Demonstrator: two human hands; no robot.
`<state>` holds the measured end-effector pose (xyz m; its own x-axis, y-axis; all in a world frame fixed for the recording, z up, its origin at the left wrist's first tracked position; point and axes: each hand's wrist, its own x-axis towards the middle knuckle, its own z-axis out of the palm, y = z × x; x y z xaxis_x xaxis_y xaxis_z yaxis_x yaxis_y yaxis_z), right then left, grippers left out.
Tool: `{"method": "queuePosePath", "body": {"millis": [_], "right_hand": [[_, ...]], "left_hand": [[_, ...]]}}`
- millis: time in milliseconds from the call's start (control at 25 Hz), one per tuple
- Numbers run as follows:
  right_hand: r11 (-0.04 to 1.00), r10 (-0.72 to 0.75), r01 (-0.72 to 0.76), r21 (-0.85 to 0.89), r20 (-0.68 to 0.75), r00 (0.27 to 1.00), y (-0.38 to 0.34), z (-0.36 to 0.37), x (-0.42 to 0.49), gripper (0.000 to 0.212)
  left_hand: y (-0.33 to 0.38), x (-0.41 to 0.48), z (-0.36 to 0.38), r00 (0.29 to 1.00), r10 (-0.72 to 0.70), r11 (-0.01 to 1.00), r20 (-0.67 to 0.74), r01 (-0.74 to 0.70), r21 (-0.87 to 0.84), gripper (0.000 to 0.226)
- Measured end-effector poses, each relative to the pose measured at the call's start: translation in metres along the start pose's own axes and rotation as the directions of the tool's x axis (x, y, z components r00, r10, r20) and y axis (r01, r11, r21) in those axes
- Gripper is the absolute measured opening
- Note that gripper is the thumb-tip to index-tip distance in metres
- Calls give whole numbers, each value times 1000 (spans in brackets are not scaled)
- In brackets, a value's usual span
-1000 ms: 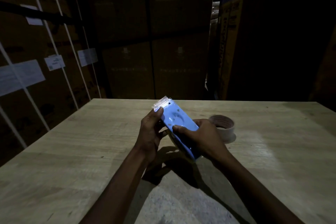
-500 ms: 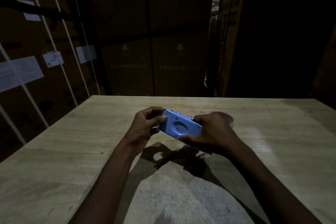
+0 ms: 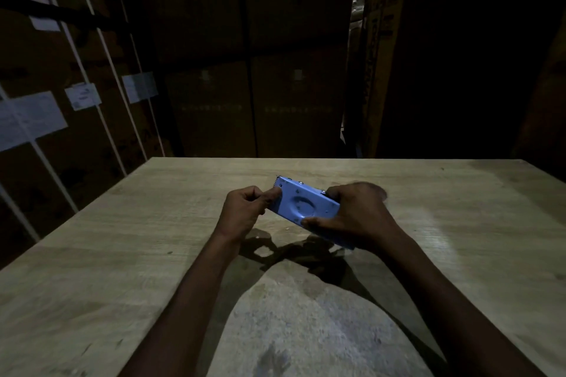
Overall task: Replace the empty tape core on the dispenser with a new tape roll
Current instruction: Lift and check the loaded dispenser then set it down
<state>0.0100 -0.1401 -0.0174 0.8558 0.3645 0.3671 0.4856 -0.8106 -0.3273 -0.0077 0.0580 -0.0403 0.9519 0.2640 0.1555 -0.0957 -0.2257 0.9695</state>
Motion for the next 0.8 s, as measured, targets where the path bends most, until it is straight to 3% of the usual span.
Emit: {"method": "queuePosePath", "body": {"millis": [160, 320, 640, 800], "right_hand": [[999, -34, 33, -28, -41, 999, 5, 9, 3, 45], [972, -152, 139, -188, -56, 987, 9, 21, 3, 48], [932, -238, 227, -284, -5, 971, 3, 41, 0, 53], [933, -244, 233, -275, -8, 970, 4, 39, -1, 53]], "left_hand": [[-8, 4, -1, 990, 73, 996, -120, -66, 64, 22], [-15, 9, -2, 956, 86, 996, -281, -80, 35, 25], [-30, 16, 3, 956, 218, 953, -197, -165, 254, 17], [-39, 15, 1, 959, 284, 821, 7, -247, 515, 46]]}}
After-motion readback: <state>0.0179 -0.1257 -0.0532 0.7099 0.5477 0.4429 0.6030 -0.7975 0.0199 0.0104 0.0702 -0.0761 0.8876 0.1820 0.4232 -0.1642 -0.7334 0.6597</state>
